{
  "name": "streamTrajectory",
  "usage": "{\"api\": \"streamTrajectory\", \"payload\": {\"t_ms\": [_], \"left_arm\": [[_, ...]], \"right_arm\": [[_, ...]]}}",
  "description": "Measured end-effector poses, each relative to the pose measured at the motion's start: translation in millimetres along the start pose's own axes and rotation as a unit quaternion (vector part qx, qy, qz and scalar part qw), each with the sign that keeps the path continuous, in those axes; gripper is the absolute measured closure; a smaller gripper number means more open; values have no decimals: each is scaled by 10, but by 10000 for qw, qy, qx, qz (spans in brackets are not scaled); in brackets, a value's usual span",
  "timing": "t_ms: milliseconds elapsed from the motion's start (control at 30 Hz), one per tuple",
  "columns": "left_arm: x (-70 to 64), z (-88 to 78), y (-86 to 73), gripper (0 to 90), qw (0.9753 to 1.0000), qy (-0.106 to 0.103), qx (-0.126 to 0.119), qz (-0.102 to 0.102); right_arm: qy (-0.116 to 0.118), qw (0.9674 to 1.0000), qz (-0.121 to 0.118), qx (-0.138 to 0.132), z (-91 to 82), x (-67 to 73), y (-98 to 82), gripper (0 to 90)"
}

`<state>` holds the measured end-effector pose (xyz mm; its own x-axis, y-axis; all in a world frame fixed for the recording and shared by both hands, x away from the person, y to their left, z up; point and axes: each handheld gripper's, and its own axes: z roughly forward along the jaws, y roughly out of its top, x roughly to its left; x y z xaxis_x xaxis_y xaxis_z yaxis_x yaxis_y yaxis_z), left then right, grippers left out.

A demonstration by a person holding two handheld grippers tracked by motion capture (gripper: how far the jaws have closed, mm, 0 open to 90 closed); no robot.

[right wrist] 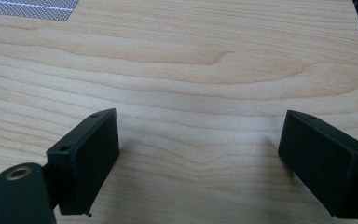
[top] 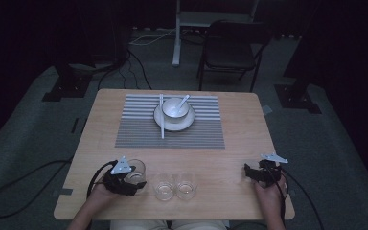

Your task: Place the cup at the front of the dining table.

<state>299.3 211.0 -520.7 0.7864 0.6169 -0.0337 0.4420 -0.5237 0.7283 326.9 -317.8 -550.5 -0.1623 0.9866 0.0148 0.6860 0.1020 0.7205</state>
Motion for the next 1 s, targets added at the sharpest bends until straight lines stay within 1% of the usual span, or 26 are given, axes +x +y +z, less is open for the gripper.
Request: {"api": "streamTrajectory", "payload": {"t_ms": [33, 67, 100, 167, 267, 400, 433, 500, 533, 567, 600, 667, 700, 767, 800, 833, 867, 967, 1000], "left_arm": [[20, 3, 5, 222, 10000, -53, 3, -42], [32, 4, 4, 222, 10000, -24, -34, -57], [60, 5, 5, 222, 9999, -56, -18, -105], [71, 6, 5, 222, 9999, -56, -23, -107], [116, 6, 21, 222, 9998, 93, -49, -157], [183, 17, 65, 222, 9996, 169, -67, -239], [194, 22, 76, 222, 9994, 232, -92, -249], [229, 34, 98, 222, 9992, 237, -127, -302], [246, 40, 109, 222, 9988, 283, -148, -359], [246, 40, 109, 222, 9988, 283, -148, -359], [280, 63, 138, 222, 9985, 359, -164, -386], [312, 84, 164, 222, 9984, 392, -139, -388], [321, 96, 174, 222, 9979, 441, -159, -451], [339, 107, 187, 222, 9980, 420, -136, -450], [349, 118, 198, 222, 9976, 498, -154, -448], [365, 122, 203, 222, 9977, 470, -153, -474], [376, 126, 204, 222, 9974, 489, -183, -492], [407, 147, 213, 222, 9964, 613, -174, -560], [424, 156, 217, 222, 9959, 633, -176, -614]], "right_arm": [[0, 10000, 1, 0, 0, 0, 0, 117], [0, 10000, 1, 0, 0, 0, 0, 117], [0, 10000, 1, 0, 0, 0, 0, 117], [1, 10000, 2, 0, 0, 0, 0, 117], [1, 10000, 2, 0, 0, 0, 0, 117], [0, 10000, 2, -4, 1, 0, 0, 117], [1, 10000, -5, -6, 1, -1, -1, 117], [1, 10000, -5, -7, 1, -1, -1, 117], [0, 10000, -8, -5, 1, -1, -1, 117], [0, 10000, -8, -5, 1, -1, -1, 117], [0, 10000, -7, -4, 1, -1, -1, 117], [0, 10000, -7, -5, 1, -1, -1, 117], [0, 10000, -7, -5, 1, -1, -1, 117], [0, 10000, -6, -4, 1, -1, -1, 117], [0, 10000, -9, -4, 1, -2, -1, 117], [0, 10000, -6, -4, 1, -1, -1, 117], [0, 10000, -7, -4, 1, -1, -1, 117], [1, 10000, -6, -4, 1, -1, -1, 117], [0, 10000, -8, -4, 1, -2, -1, 117]]}}
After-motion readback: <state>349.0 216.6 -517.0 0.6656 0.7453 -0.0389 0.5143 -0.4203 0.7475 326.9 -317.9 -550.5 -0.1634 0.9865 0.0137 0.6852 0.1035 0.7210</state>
